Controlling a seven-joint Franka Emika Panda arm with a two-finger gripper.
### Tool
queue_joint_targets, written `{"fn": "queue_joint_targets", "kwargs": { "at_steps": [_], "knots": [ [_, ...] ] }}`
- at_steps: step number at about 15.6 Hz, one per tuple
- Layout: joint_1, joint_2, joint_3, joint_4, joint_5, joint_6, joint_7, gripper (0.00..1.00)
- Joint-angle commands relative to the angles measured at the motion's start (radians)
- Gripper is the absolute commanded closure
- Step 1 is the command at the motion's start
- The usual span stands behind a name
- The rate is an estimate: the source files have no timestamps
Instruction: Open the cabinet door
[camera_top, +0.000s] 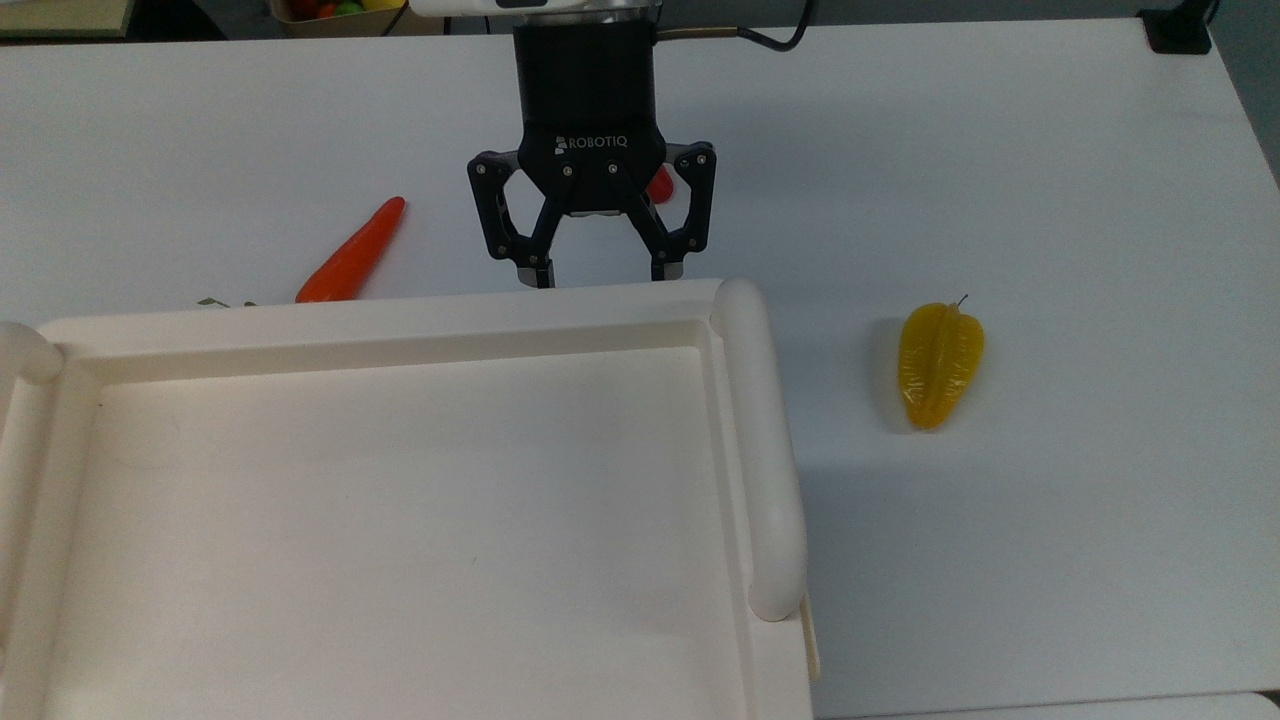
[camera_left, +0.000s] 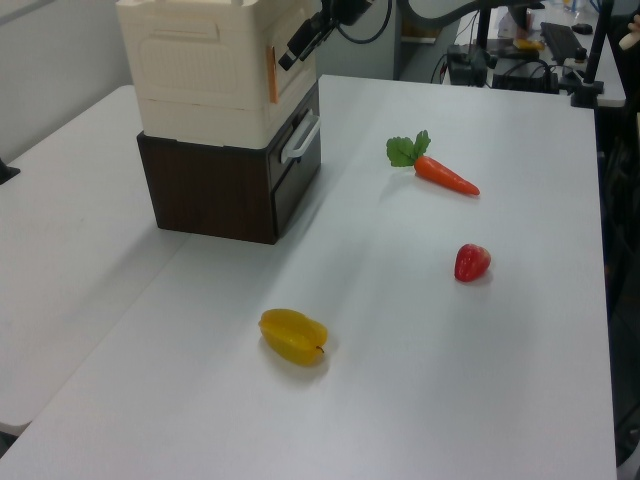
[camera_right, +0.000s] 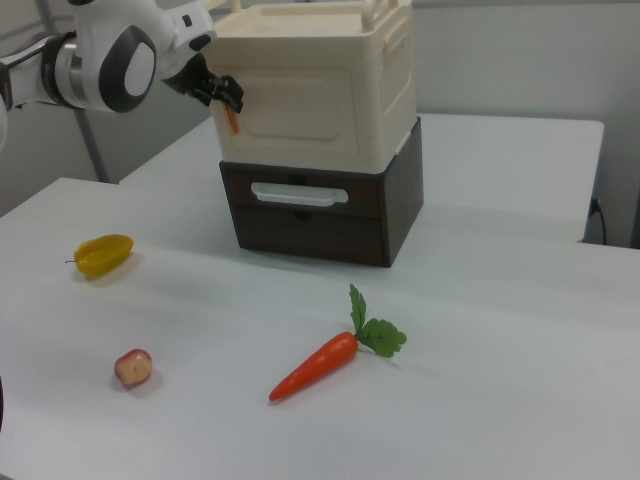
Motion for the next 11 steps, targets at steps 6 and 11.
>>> {"fn": "queue_joint_targets", "kwargs": {
  "at_steps": [6,11],
  "knots": [
    [0.023,0.037,-0.010,0.022,-0.030,0.080,0.051,0.42],
    [0.023,0.061,-0.010,0.023,-0.050,0.123,0.055,0.42]
  ]
}}
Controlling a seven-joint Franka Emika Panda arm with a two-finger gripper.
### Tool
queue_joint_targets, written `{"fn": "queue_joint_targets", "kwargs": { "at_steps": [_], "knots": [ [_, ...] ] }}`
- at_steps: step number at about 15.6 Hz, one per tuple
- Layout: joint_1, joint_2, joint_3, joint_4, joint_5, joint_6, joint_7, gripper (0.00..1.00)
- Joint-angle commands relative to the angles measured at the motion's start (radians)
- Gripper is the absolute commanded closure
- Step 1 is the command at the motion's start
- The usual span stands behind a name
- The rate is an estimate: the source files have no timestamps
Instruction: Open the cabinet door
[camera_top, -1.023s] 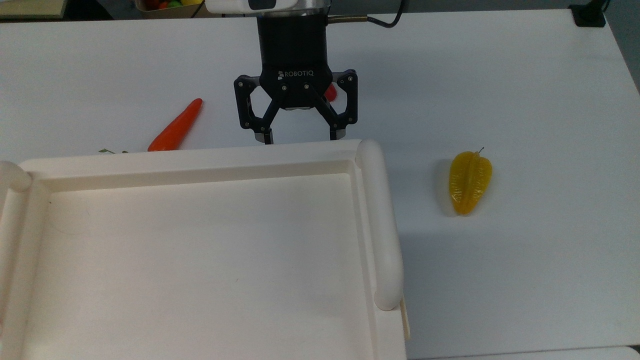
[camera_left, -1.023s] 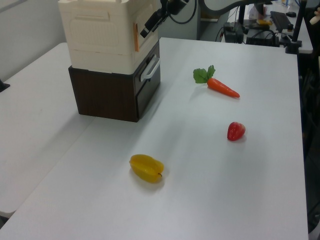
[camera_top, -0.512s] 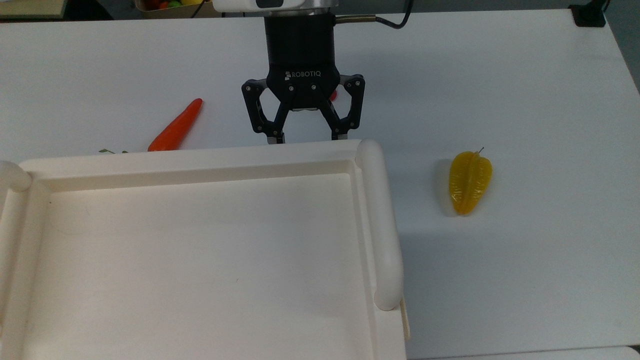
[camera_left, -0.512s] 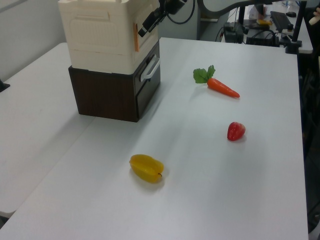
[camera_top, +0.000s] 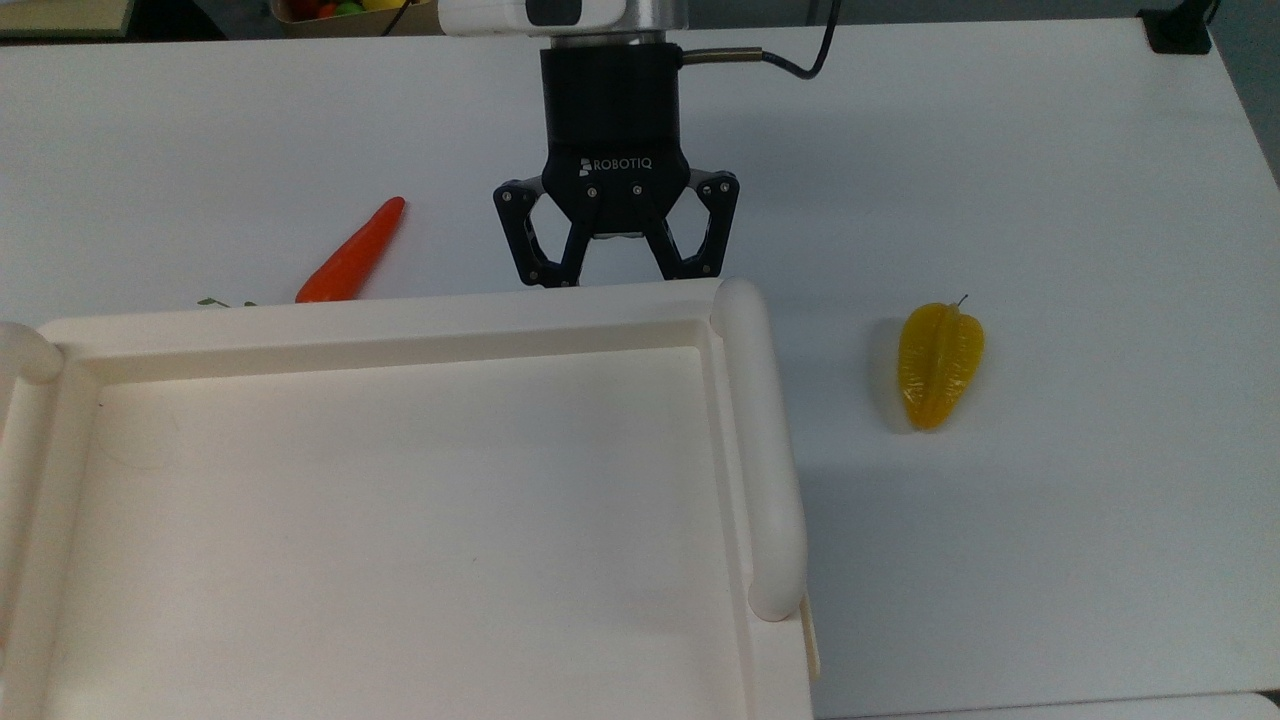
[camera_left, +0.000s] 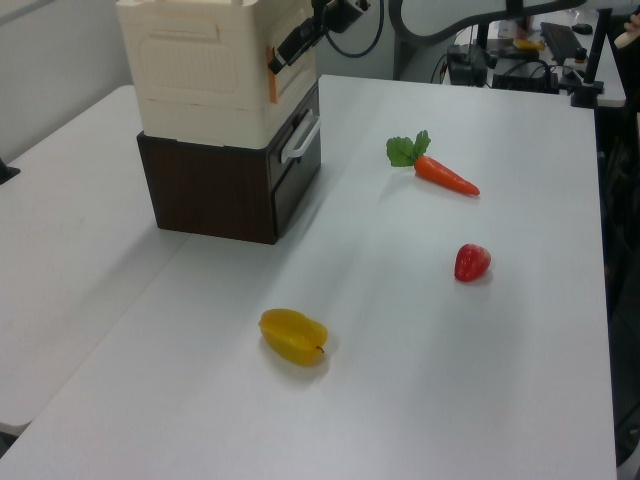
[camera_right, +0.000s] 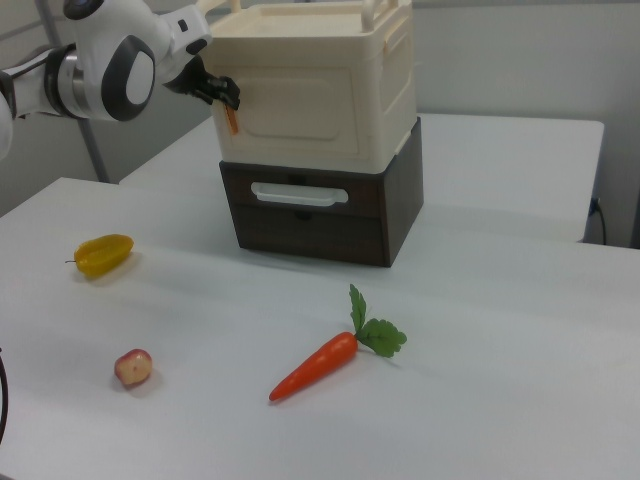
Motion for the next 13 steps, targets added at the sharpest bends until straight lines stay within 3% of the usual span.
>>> {"fn": "queue_joint_targets", "kwargs": {
  "at_steps": [1,5,8,13],
  "knots": [
    [0.008,0.036,-0.010,0.034,-0.026,0.032,0.031,0.42],
    [0.006,0.051,-0.013,0.041,-0.027,0.032,0.031,0.65],
    [0.005,0.052,-0.015,0.041,-0.027,0.032,0.031,0.99],
    [0.006,0.052,-0.013,0.040,-0.027,0.032,0.028,1.00]
  ]
}}
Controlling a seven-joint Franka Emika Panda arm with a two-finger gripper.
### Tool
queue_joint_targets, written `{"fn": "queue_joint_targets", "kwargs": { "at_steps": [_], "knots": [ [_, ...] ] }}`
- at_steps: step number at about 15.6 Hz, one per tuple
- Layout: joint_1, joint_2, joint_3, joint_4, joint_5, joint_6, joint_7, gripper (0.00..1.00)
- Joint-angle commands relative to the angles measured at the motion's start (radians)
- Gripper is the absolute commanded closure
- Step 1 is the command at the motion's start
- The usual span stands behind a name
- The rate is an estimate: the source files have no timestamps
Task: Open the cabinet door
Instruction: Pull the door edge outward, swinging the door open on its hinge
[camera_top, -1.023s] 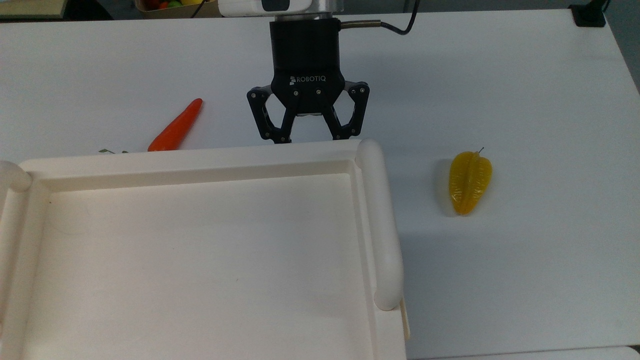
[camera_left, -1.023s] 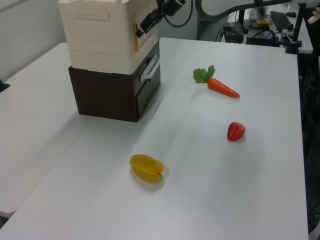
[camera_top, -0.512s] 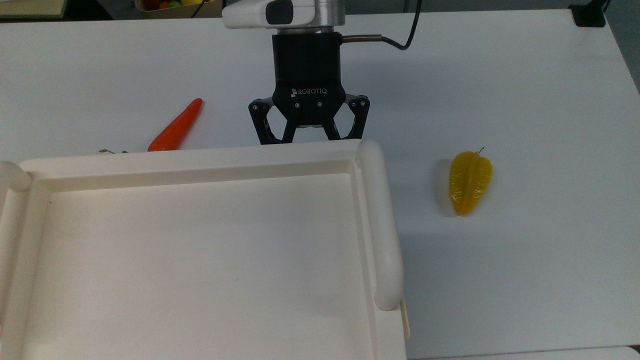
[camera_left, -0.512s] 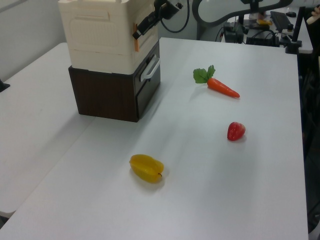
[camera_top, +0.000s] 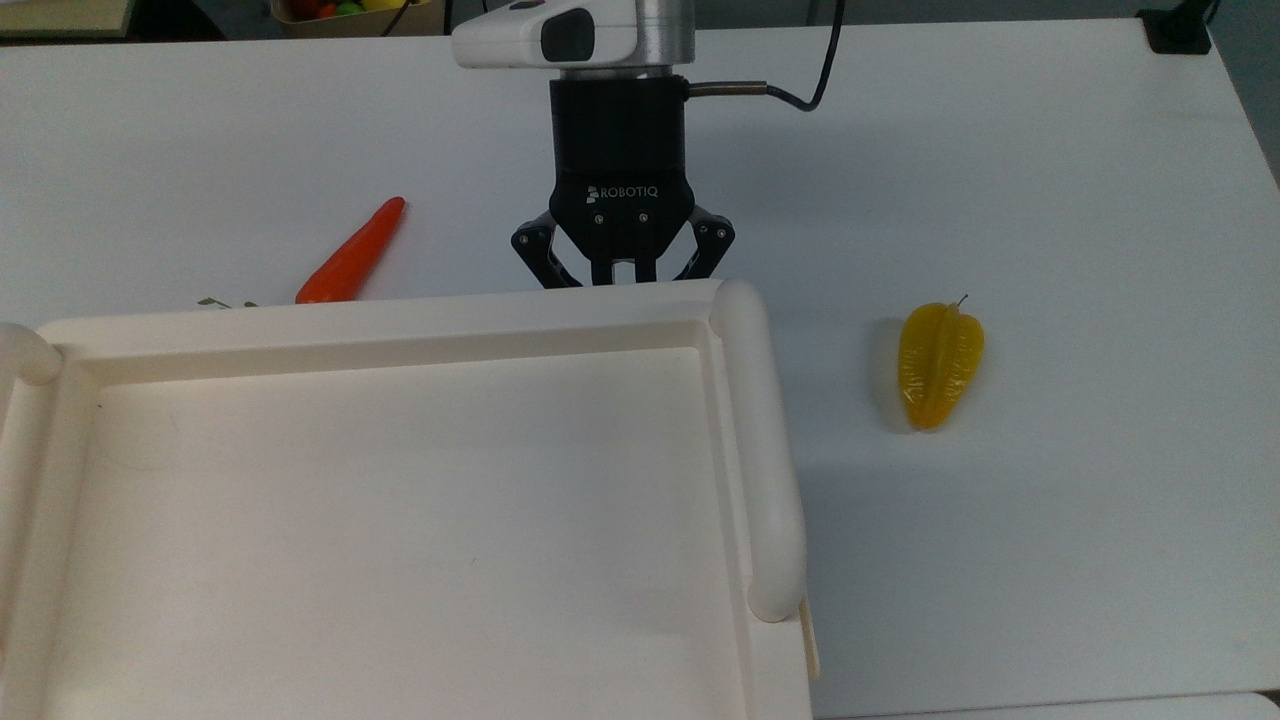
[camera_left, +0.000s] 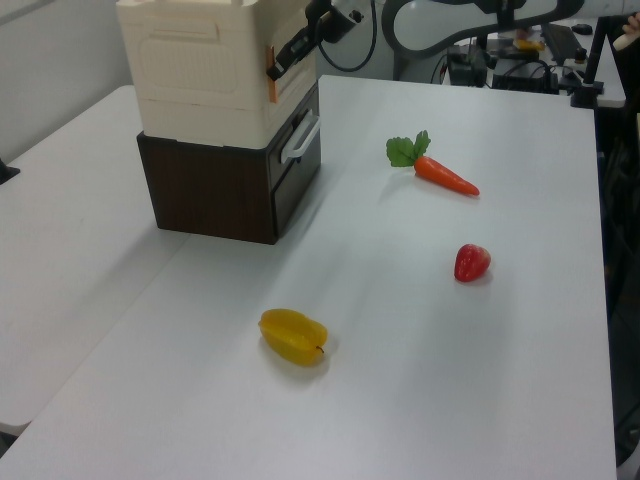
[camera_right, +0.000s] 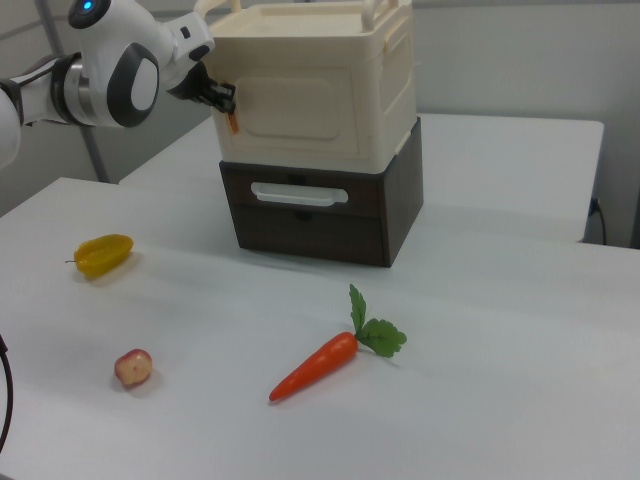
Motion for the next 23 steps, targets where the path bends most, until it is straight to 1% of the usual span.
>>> {"fn": "queue_joint_targets", "kwargs": {
  "at_steps": [1,4,7,9,14,17,19,21,22,23],
  "knots": [
    [0.004,0.019,-0.012,0.021,-0.009,0.018,0.026,1.00],
    [0.007,0.004,-0.009,0.012,-0.009,0.002,0.022,1.00],
    [0.008,-0.015,-0.009,-0.027,-0.008,-0.020,0.020,1.00],
    [0.004,-0.021,-0.007,-0.025,-0.006,-0.088,0.020,1.00],
    [-0.009,-0.084,-0.009,-0.031,0.008,-0.226,-0.012,1.00],
    [-0.027,-0.121,-0.009,-0.042,0.008,-0.329,-0.027,1.00],
    [-0.047,-0.154,-0.009,-0.065,0.008,-0.395,-0.040,1.00],
    [-0.061,-0.183,-0.013,-0.066,-0.001,-0.520,-0.046,0.95],
    [-0.065,-0.196,-0.018,-0.066,-0.005,-0.591,-0.046,0.92],
    [-0.075,-0.211,-0.019,-0.066,-0.006,-0.657,-0.043,0.84]
  ]
}}
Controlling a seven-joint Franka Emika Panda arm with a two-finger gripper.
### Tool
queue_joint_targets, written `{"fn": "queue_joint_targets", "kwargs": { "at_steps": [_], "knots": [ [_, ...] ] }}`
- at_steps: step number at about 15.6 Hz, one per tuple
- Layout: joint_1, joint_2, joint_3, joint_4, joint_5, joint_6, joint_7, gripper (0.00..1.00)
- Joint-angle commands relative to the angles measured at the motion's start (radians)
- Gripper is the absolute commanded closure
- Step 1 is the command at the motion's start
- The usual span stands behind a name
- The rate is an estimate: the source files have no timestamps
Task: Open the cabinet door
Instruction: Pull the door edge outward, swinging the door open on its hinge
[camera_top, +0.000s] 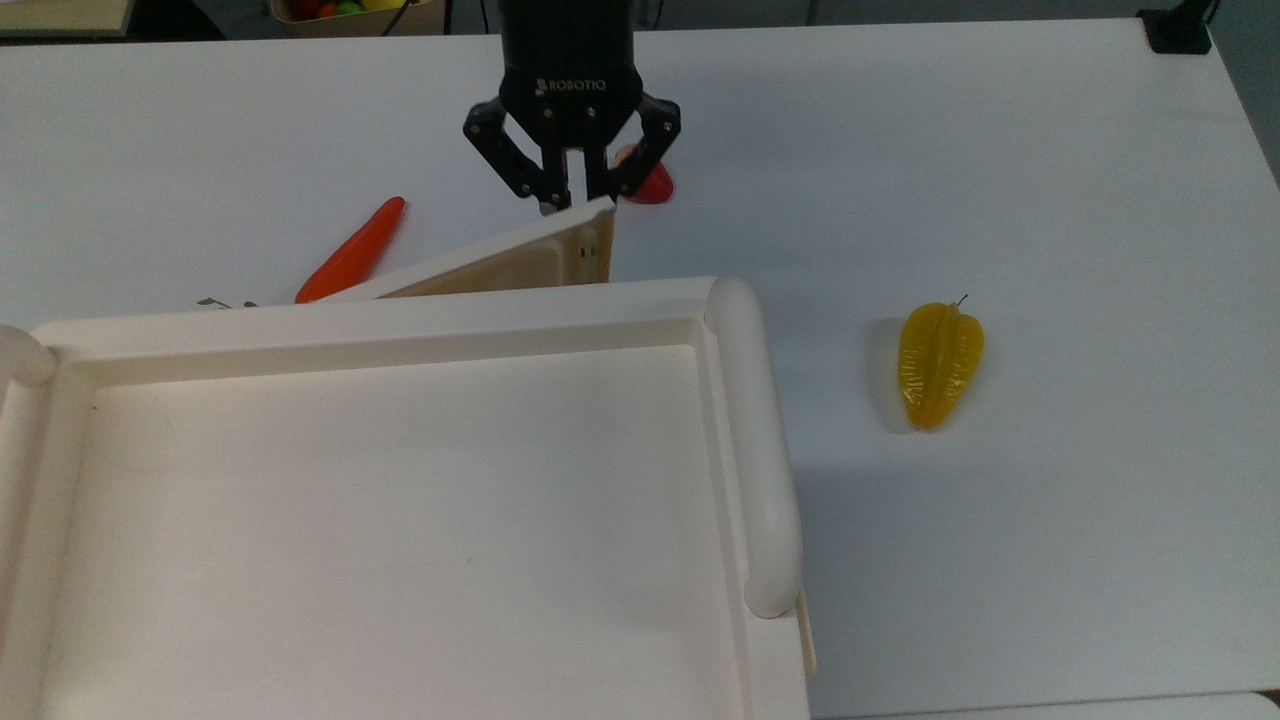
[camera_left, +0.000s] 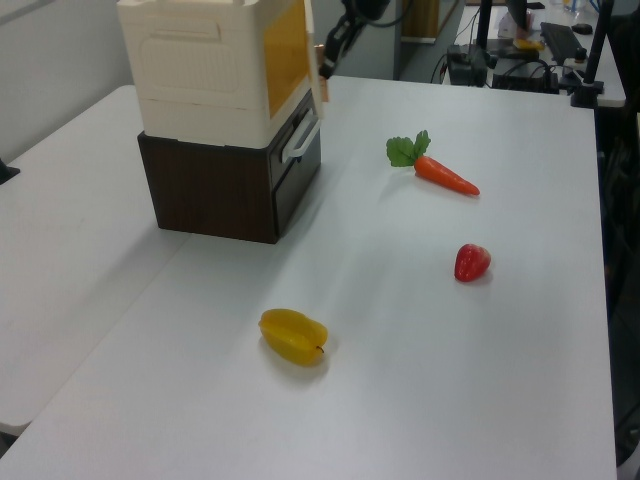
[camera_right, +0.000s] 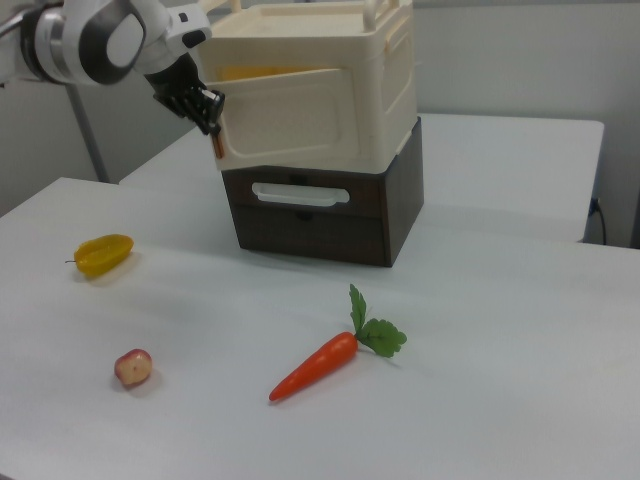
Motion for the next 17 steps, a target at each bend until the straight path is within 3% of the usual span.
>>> {"fn": "queue_joint_targets", "kwargs": {
  "at_steps": [1,4,6,11,17],
  "knots": [
    [-0.058,-0.079,-0.020,-0.063,-0.009,-0.230,-0.002,0.76],
    [-0.100,-0.108,-0.020,-0.063,-0.020,-0.363,-0.001,0.49],
    [-0.124,-0.123,-0.020,-0.063,-0.055,-0.450,0.001,0.00],
    [-0.180,-0.168,-0.019,-0.066,-0.085,-0.565,0.002,0.00],
    [-0.180,-0.217,-0.017,-0.146,-0.078,-0.601,-0.012,0.00]
  ]
}}
